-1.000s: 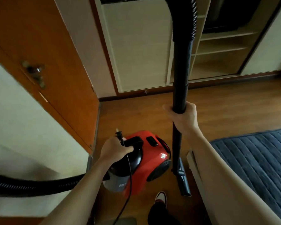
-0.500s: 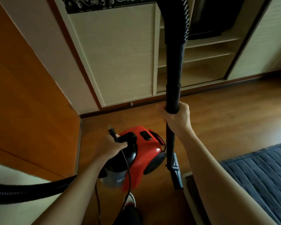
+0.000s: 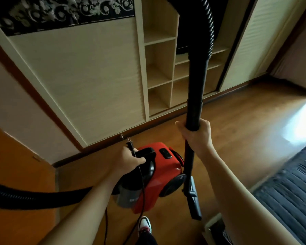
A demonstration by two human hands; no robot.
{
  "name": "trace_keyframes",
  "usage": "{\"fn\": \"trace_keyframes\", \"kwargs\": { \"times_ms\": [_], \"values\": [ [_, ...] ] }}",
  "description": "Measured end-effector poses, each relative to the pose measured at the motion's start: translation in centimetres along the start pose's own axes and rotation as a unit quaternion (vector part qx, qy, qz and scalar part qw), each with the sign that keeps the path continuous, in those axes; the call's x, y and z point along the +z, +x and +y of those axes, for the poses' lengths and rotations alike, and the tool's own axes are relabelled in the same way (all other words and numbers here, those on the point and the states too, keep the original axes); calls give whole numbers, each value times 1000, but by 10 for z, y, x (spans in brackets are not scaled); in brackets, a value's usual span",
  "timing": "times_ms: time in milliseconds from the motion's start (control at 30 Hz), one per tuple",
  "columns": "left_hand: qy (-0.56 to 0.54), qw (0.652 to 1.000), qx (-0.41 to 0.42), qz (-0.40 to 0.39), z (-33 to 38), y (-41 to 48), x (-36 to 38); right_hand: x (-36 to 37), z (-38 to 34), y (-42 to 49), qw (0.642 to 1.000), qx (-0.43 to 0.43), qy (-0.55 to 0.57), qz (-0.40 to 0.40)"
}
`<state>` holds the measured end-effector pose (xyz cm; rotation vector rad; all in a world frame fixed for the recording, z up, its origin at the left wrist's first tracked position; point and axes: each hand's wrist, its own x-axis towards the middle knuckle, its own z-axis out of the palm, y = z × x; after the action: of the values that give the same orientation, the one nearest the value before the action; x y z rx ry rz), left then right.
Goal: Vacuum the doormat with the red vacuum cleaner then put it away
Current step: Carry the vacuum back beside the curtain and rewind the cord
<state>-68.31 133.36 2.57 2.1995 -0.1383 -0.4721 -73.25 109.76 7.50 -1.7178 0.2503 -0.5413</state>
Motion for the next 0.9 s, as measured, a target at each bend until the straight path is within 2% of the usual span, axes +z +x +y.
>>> {"fn": "trace_keyframes", "kwargs": {
  "times_ms": [267, 433, 667, 900],
  "values": [
    [130, 988, 82, 5, 45, 139, -37, 23, 5, 112, 995, 0, -36, 88],
    [138, 985, 108, -1, 73, 202, -34, 13, 16, 160, 992, -7, -38, 124],
    [158, 977, 138, -46, 113, 292, 7, -18, 53, 232, 986, -2, -49, 158],
    [166, 967, 153, -117, 181, 391, 84, -94, 112, 326, 974, 19, -67, 217]
  ]
}}
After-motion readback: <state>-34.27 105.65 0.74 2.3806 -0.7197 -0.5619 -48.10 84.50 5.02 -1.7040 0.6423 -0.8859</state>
